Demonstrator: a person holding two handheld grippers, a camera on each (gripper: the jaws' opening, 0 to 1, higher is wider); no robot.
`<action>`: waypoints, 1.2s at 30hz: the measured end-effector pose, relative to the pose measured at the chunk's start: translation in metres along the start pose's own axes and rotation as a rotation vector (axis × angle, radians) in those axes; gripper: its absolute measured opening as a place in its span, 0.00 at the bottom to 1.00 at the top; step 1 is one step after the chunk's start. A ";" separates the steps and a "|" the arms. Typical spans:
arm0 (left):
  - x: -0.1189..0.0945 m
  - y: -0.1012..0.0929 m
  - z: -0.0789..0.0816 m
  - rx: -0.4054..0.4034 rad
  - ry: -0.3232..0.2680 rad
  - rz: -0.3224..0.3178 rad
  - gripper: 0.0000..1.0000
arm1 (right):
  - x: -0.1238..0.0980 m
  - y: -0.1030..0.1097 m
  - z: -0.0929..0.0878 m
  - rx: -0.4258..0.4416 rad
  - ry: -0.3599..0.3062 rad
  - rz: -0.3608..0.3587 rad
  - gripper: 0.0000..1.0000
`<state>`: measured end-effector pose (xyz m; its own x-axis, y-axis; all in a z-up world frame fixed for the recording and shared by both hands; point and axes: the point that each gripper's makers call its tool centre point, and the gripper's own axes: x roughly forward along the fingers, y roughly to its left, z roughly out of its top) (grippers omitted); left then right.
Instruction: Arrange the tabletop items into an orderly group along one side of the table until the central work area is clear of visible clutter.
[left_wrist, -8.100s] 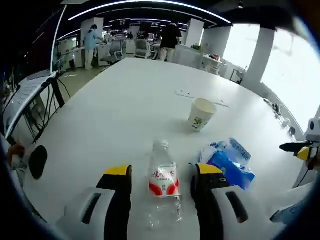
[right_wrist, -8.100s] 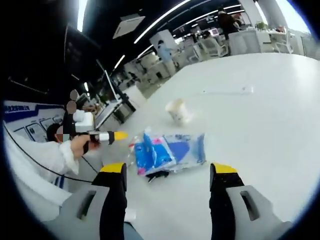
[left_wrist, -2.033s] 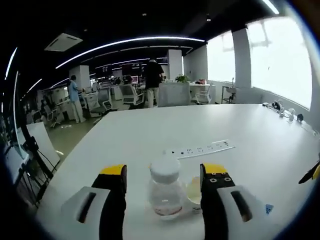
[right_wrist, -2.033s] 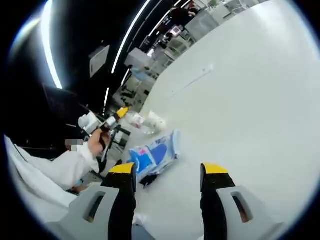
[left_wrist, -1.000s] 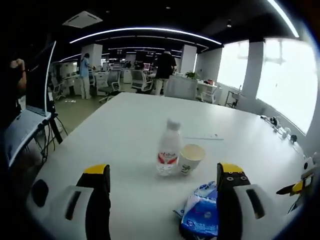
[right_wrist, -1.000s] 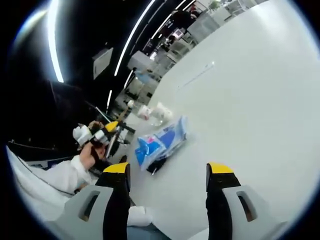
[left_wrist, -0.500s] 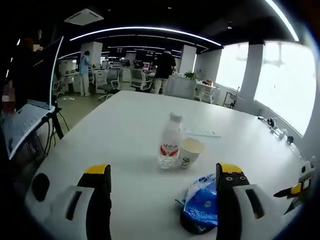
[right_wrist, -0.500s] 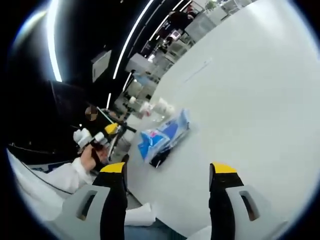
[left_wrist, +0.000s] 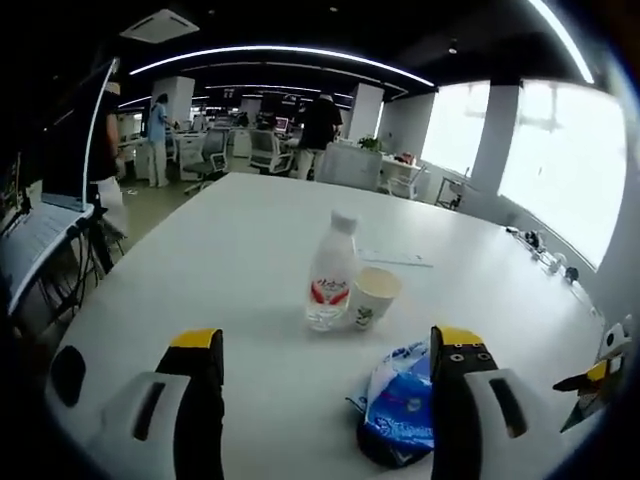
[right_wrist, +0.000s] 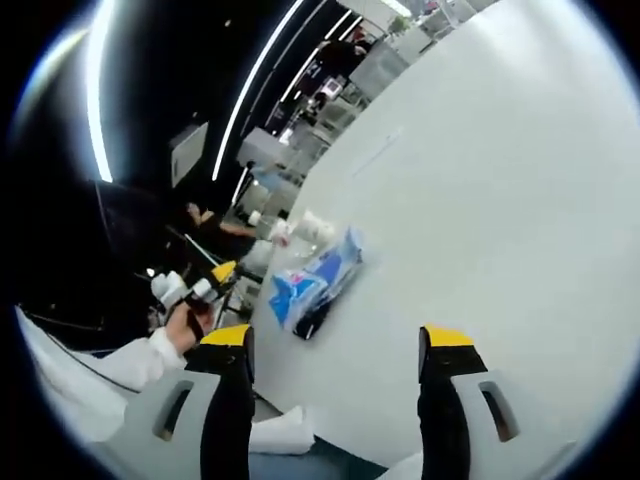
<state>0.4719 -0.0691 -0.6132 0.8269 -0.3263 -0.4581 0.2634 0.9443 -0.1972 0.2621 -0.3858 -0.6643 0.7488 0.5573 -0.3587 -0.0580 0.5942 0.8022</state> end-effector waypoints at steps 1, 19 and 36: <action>0.000 -0.001 0.000 0.000 0.000 -0.002 0.87 | -0.001 0.000 -0.001 0.000 -0.002 -0.002 0.65; 0.015 -0.020 -0.061 0.069 0.175 -0.108 0.69 | 0.005 0.012 -0.012 -0.057 0.050 -0.012 0.63; 0.020 -0.037 -0.081 0.254 0.196 -0.168 0.41 | 0.020 0.023 -0.033 -0.087 0.131 -0.018 0.62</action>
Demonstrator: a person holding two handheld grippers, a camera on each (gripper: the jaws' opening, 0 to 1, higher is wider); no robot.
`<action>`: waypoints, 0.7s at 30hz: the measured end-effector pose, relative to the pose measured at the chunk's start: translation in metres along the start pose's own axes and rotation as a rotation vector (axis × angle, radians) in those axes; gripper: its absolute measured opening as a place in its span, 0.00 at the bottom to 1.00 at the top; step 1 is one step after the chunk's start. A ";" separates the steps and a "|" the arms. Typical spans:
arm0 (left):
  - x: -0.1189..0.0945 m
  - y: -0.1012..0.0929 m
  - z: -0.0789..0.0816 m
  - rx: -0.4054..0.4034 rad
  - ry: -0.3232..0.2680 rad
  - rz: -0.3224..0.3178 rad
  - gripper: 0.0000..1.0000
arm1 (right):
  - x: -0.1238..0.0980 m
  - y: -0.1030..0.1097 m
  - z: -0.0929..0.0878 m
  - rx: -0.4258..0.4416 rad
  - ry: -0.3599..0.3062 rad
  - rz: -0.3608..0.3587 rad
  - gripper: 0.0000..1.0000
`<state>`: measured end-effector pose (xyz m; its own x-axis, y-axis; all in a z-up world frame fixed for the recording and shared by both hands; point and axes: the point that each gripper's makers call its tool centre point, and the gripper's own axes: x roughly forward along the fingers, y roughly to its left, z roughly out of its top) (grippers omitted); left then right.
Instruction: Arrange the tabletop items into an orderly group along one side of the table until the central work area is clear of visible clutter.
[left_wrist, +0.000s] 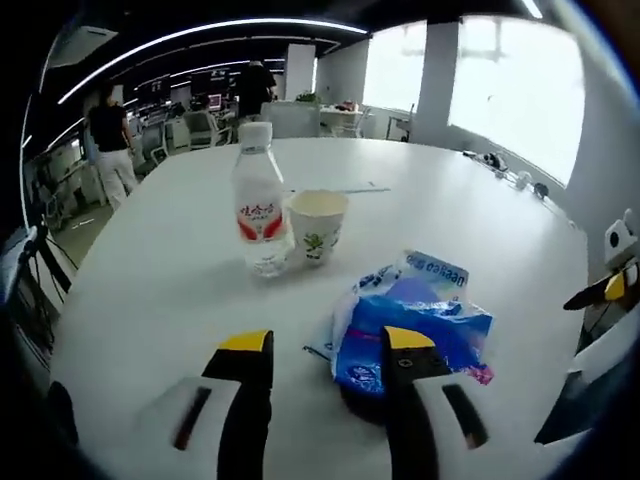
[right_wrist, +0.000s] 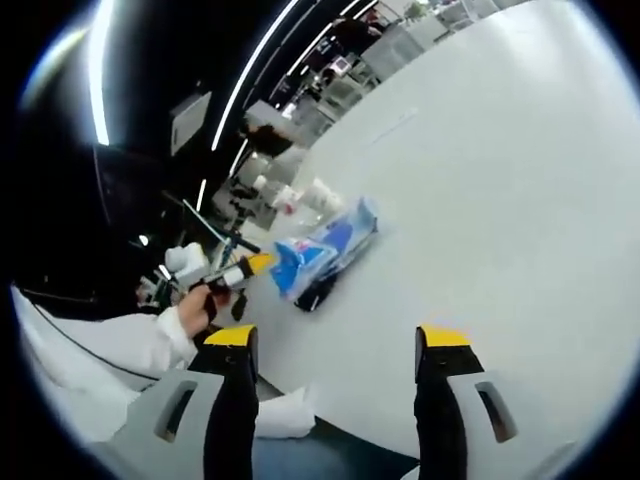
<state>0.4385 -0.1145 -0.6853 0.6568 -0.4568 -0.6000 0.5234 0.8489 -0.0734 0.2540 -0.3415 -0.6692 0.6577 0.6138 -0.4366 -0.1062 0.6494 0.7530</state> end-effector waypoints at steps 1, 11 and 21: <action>0.001 0.000 -0.003 -0.006 0.007 -0.001 0.41 | 0.002 0.001 0.000 -0.002 0.004 0.000 0.62; 0.003 -0.003 -0.008 -0.022 0.016 -0.016 0.31 | 0.050 0.026 0.000 -0.102 0.107 0.031 0.61; 0.003 0.006 -0.018 -0.086 0.020 0.012 0.17 | 0.115 0.058 -0.005 -0.214 0.232 0.073 0.59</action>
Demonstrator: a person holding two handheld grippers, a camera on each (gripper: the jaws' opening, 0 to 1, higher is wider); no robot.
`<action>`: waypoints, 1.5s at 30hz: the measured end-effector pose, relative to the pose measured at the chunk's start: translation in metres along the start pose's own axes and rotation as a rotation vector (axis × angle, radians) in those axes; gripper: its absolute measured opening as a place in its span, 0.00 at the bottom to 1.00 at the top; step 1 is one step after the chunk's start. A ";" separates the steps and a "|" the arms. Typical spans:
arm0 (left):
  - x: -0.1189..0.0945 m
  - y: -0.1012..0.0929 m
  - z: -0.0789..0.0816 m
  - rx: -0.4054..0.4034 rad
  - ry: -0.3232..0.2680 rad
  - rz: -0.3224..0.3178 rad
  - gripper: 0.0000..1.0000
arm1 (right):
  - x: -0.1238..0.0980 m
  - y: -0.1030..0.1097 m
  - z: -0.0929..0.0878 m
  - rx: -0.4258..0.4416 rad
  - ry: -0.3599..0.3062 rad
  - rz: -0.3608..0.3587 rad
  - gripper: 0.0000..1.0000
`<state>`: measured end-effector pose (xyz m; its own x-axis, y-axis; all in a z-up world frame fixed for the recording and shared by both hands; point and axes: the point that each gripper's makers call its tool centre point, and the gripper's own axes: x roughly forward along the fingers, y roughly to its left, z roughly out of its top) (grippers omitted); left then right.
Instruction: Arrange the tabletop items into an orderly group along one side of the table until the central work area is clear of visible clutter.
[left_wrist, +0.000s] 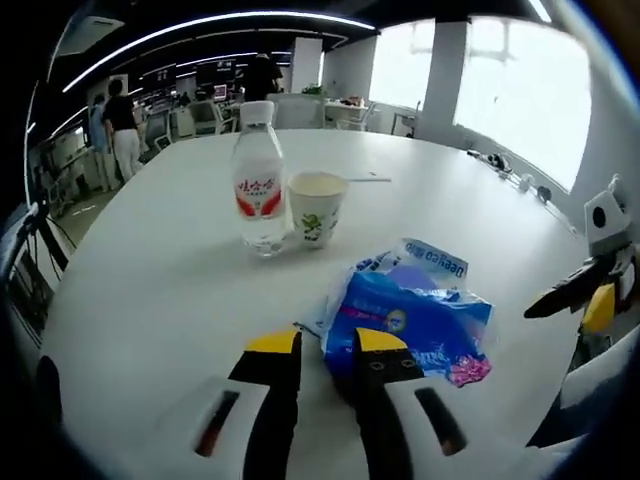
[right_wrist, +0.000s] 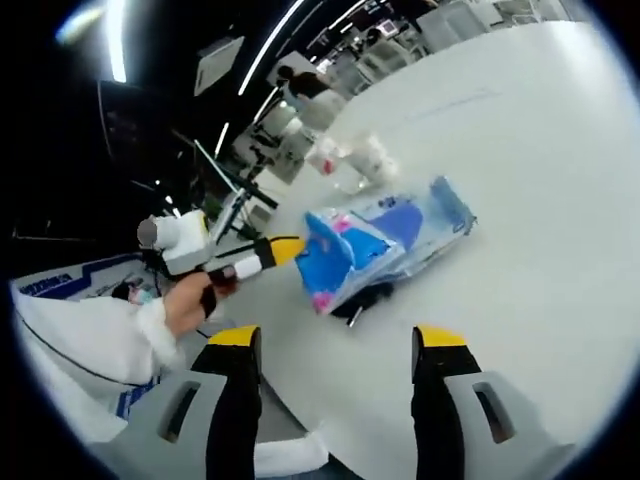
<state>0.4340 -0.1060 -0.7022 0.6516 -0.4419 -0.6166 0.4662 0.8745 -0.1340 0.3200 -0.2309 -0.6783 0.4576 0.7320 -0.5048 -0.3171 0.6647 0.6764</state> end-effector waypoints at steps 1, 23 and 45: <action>0.000 0.001 -0.001 -0.006 -0.001 0.004 0.16 | 0.007 0.004 0.001 -0.006 0.011 0.007 0.59; -0.010 -0.007 -0.011 -0.113 -0.020 0.005 0.00 | 0.062 -0.008 -0.001 0.073 0.052 -0.072 0.33; -0.053 -0.024 -0.002 -0.271 -0.105 0.063 0.00 | 0.040 -0.009 0.030 0.128 -0.084 -0.030 0.00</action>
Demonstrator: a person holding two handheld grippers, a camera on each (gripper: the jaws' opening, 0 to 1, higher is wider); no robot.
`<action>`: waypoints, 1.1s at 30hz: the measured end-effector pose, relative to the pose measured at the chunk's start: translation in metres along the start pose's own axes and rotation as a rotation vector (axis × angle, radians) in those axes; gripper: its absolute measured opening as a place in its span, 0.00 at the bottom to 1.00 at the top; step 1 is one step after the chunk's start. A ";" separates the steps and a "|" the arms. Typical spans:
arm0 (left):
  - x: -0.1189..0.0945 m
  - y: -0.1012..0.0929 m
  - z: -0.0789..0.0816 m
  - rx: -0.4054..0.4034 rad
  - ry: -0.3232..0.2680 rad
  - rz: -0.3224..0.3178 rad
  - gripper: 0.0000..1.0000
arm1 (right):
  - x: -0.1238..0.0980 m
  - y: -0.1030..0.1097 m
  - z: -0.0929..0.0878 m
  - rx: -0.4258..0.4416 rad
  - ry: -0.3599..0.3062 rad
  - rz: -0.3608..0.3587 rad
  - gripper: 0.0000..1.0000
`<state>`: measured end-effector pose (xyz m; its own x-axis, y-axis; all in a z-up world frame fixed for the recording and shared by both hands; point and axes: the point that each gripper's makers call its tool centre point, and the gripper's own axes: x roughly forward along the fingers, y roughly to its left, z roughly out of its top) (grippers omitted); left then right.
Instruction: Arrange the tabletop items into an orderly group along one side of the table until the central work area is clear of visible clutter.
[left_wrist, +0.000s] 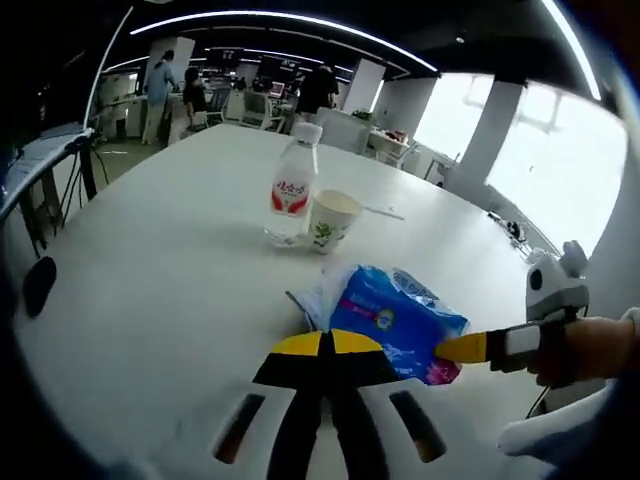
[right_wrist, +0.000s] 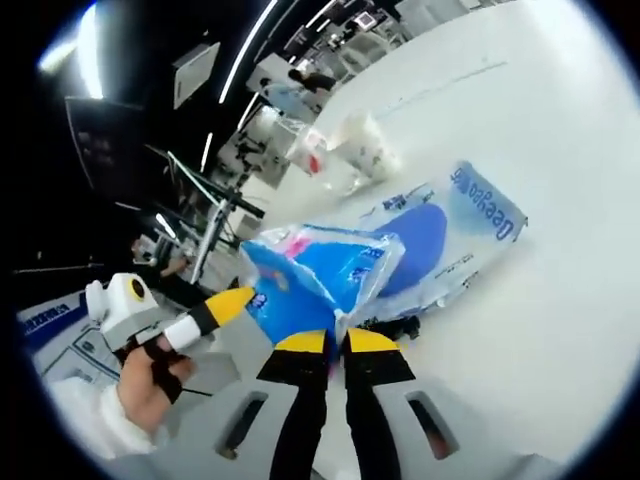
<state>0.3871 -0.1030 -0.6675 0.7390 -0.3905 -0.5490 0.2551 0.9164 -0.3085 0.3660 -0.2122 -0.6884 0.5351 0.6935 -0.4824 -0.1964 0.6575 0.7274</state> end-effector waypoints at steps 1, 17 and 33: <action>-0.002 -0.004 0.000 0.001 -0.003 -0.001 0.00 | -0.004 0.000 0.005 -0.002 -0.007 0.002 0.00; 0.006 -0.089 -0.005 0.076 -0.018 -0.041 0.00 | -0.075 -0.028 0.053 -0.202 -0.071 -0.006 0.00; 0.024 -0.171 -0.031 0.118 0.000 -0.039 0.00 | -0.146 -0.078 0.057 -0.218 -0.088 -0.003 0.00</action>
<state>0.3420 -0.2714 -0.6519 0.7272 -0.4259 -0.5383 0.3549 0.9046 -0.2362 0.3497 -0.3815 -0.6465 0.6040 0.6690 -0.4332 -0.3618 0.7145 0.5988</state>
